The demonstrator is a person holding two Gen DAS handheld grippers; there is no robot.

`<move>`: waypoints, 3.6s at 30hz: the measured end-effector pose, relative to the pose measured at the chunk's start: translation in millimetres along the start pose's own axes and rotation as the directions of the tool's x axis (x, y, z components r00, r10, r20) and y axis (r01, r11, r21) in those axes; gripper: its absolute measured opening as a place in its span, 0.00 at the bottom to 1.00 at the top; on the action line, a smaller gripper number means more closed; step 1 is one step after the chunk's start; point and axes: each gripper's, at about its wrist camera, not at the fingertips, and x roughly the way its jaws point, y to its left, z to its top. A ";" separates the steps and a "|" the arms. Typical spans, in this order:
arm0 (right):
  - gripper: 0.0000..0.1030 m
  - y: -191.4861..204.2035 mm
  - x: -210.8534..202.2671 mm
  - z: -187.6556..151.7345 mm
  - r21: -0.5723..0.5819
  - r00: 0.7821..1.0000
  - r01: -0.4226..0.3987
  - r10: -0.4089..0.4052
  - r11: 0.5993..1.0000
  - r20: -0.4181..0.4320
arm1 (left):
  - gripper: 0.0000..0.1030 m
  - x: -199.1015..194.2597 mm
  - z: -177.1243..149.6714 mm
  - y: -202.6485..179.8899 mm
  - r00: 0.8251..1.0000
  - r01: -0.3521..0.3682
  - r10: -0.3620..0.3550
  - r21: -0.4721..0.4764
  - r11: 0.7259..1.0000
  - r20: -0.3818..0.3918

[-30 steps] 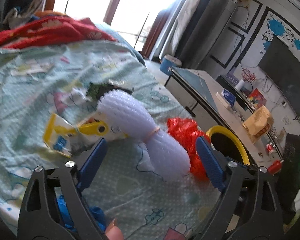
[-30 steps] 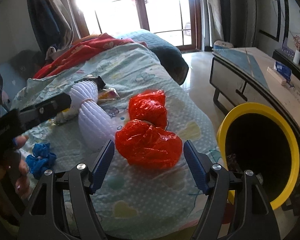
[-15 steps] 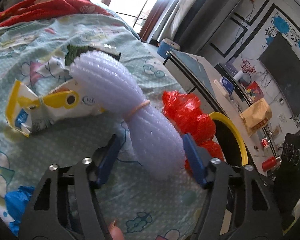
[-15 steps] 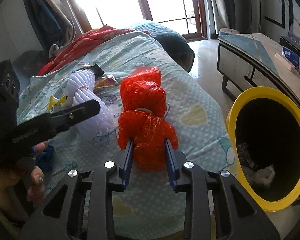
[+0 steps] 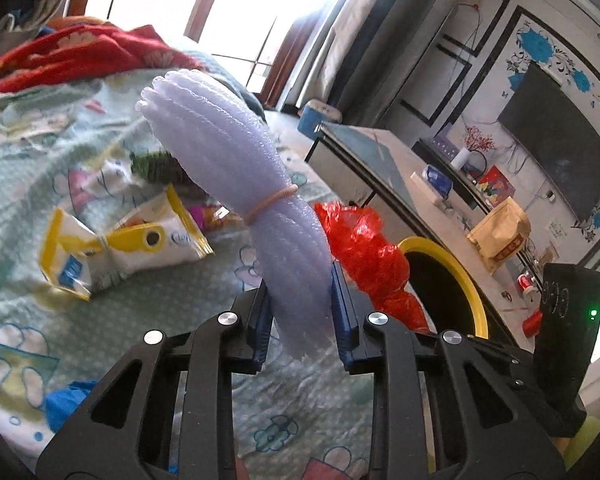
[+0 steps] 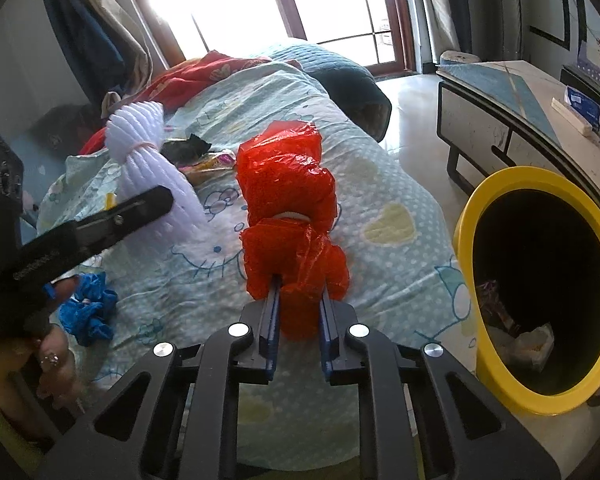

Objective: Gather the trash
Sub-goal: 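Carry the foam sleeve and red bag in both tools over the bin, then open the left tool over the bin while the right tool releases the red bag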

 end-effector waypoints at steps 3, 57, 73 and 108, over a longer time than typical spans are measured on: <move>0.15 1.6 -6.2 1.2 -0.002 1.000 -0.005 0.005 1.000 0.015 | 0.19 -5.0 1.7 0.0 1.000 0.001 -0.001 0.005 1.000 0.014; 0.14 -173.5 -124.8 -4.8 0.366 0.951 0.172 -0.251 0.915 0.180 | 0.19 31.3 -28.8 -150.2 0.977 0.211 -0.189 0.351 0.912 -0.096; 0.14 -203.7 -131.5 -16.0 0.455 0.942 0.188 -0.292 0.870 0.168 | 0.19 67.3 -45.1 -191.4 0.961 0.270 -0.216 0.418 0.867 -0.172; 0.49 -229.5 -120.2 -30.6 0.529 0.948 0.185 -0.292 0.828 0.126 | 0.56 143.0 -62.2 -228.0 0.926 0.339 -0.219 0.422 0.841 -0.308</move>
